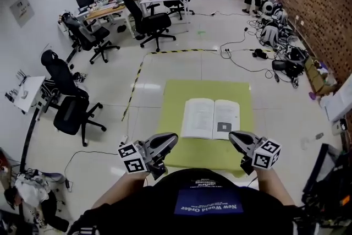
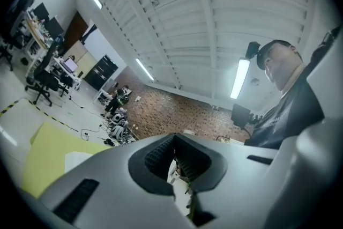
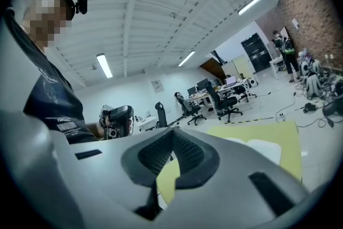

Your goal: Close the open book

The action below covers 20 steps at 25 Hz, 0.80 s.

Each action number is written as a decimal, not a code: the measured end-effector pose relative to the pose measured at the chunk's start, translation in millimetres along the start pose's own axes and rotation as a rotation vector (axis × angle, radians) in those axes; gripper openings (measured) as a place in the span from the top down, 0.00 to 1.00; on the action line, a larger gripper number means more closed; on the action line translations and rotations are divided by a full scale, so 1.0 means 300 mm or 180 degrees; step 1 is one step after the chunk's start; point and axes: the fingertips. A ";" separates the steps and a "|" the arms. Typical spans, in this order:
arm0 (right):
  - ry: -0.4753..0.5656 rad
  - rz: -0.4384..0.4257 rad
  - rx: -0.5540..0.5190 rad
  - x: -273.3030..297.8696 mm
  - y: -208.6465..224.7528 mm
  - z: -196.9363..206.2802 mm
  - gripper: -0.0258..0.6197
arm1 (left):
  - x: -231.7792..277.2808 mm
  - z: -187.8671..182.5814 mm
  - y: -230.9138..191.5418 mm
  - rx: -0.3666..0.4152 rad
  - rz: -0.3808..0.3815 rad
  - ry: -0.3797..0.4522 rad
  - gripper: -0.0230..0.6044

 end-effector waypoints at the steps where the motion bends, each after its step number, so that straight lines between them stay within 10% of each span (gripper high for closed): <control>1: -0.0044 -0.0058 -0.0001 0.009 0.028 0.005 0.98 | 0.016 0.007 -0.008 -0.0012 -0.0068 0.0029 0.95; 8: -0.0137 -0.0278 0.0026 0.104 0.089 0.039 0.98 | 0.039 0.055 -0.076 0.0016 -0.0193 -0.0001 0.95; 20: 0.0188 0.0207 -0.0303 0.222 0.035 -0.110 0.98 | -0.031 -0.134 -0.202 0.0217 0.0170 0.0014 0.95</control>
Point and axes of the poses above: the fingertips, and each gripper's own axes: x forward along the fingers, y to its right, z out of its underside, and after that the axes turned 12 degrees about y, right-handed
